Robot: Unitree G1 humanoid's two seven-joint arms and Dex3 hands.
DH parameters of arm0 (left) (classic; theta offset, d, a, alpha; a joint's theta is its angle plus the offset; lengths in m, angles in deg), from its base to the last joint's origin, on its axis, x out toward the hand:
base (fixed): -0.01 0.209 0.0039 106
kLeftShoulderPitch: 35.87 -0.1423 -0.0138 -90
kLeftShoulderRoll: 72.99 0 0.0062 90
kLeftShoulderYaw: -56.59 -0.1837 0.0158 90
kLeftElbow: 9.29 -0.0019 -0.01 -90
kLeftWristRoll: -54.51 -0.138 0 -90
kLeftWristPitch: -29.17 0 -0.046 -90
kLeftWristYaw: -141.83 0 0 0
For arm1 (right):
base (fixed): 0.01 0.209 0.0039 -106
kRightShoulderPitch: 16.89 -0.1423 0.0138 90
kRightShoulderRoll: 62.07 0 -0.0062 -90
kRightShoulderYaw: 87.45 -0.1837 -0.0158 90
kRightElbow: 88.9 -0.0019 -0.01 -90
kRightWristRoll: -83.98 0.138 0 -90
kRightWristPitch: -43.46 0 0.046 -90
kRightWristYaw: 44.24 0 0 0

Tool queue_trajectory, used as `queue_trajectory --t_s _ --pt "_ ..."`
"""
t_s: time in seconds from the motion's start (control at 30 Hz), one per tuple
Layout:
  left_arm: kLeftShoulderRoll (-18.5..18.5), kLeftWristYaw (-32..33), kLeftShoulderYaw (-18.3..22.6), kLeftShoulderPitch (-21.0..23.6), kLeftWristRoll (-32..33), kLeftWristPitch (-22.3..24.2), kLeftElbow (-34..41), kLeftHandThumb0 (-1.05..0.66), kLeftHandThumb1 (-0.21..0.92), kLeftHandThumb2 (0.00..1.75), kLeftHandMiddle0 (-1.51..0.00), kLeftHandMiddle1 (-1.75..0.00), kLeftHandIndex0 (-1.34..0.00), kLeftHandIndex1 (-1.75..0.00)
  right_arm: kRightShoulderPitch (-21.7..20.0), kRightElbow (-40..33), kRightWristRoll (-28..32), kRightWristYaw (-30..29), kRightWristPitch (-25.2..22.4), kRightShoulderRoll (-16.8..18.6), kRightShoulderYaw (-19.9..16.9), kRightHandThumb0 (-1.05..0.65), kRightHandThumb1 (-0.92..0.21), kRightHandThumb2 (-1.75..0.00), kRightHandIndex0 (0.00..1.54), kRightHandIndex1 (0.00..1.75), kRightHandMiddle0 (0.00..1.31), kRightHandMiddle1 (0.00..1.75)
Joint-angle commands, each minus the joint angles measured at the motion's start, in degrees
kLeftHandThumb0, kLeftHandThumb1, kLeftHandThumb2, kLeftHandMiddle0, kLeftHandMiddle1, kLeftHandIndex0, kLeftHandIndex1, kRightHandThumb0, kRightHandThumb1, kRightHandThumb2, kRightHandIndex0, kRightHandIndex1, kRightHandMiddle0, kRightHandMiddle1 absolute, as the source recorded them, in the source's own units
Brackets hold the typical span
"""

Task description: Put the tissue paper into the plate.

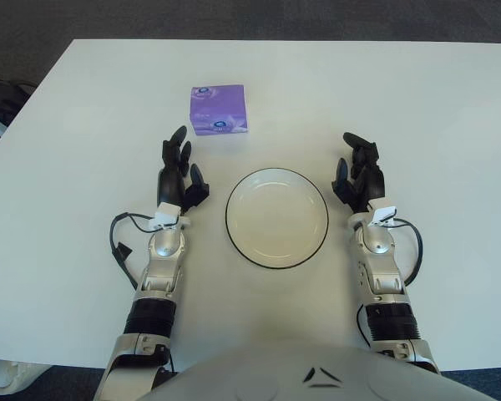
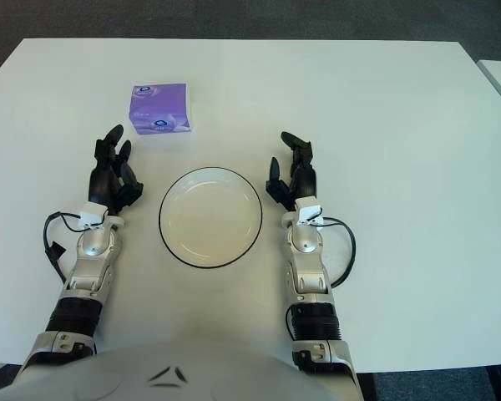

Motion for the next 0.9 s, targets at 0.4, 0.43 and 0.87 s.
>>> queue_trajectory --t_s 0.4,0.43,0.87 --pt "0.4 -0.3 -0.4 -4.7 -0.9 2.1 -5.8 -0.75 0.92 0.94 -0.33 0.0 0.0 -0.58 3.2 3.3 0.5 0.0 -3.2 0.2 -0.1 -0.55 -0.92 -0.72 0.45 0.0 0.0 0.86" --pt "0.4 -0.3 -0.4 -4.7 -0.9 2.1 -5.7 -0.76 0.92 0.94 -0.33 0.0 0.0 -0.58 3.2 3.3 0.5 0.0 -3.2 0.2 -0.1 -0.55 -0.92 -0.71 0.45 0.0 0.0 0.86" --pt "-0.1 2.2 -0.6 -5.3 -3.9 0.8 -5.0 -0.74 0.92 0.94 -0.33 0.0 0.0 -0.57 3.3 3.2 0.3 -0.3 -3.5 0.5 0.0 -0.55 -0.92 -0.71 0.46 0.0 0.0 0.87"
